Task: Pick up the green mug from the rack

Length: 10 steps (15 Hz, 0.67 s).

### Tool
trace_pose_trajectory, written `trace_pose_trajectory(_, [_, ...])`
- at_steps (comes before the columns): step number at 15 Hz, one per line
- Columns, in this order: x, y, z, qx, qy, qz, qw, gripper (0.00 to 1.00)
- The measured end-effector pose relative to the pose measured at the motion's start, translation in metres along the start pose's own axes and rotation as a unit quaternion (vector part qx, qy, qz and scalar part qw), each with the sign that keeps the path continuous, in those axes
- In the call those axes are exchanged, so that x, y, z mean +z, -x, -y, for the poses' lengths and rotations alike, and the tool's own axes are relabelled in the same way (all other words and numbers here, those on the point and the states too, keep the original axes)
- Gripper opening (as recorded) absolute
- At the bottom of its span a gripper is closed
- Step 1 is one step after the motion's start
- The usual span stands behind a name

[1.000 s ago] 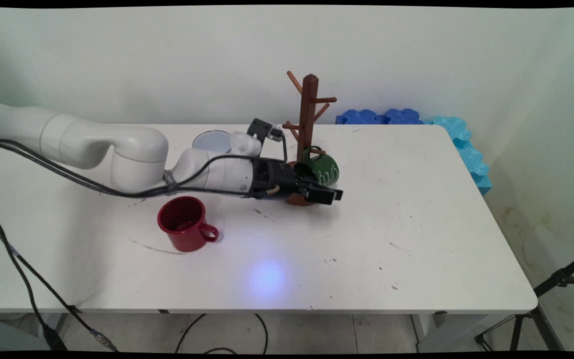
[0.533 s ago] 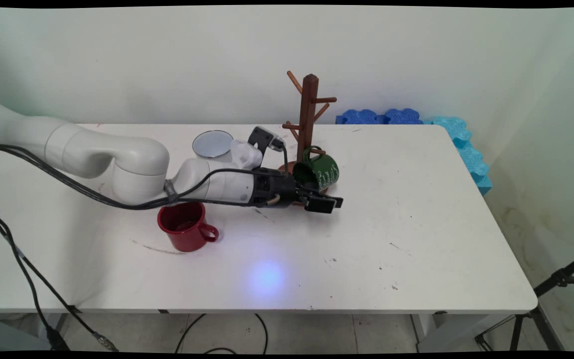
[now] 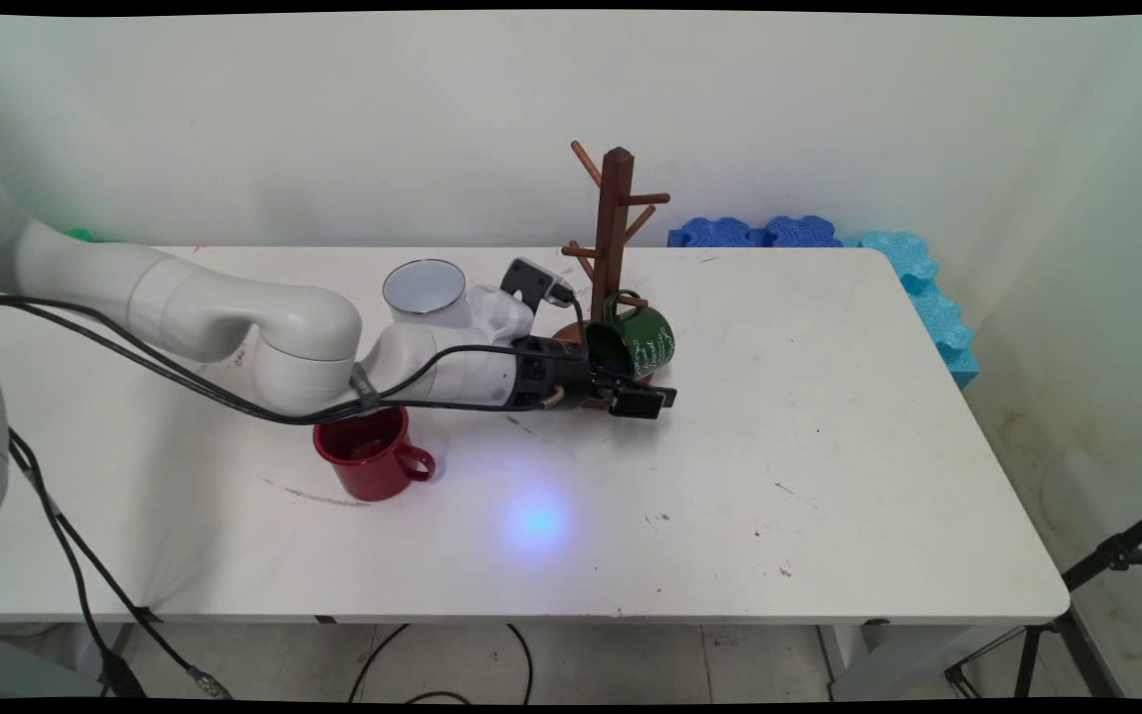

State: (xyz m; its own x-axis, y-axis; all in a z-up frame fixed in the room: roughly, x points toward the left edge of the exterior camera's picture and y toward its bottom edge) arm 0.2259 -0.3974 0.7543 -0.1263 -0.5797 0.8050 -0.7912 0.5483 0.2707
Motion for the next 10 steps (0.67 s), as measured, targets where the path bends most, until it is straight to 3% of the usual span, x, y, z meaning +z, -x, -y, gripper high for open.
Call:
trace_pose_trajectory(7, [0.013,-0.001,0.000,0.002,-0.003,-0.011,0.9999,1.00])
trace_pose_trajectory(8, [0.014,0.000,0.000,0.002,-0.003,-0.012,0.9999,0.00])
trace_pose_trajectory(10, [0.016,-0.001,0.000,0.002,-0.005,-0.014,0.9999,0.00])
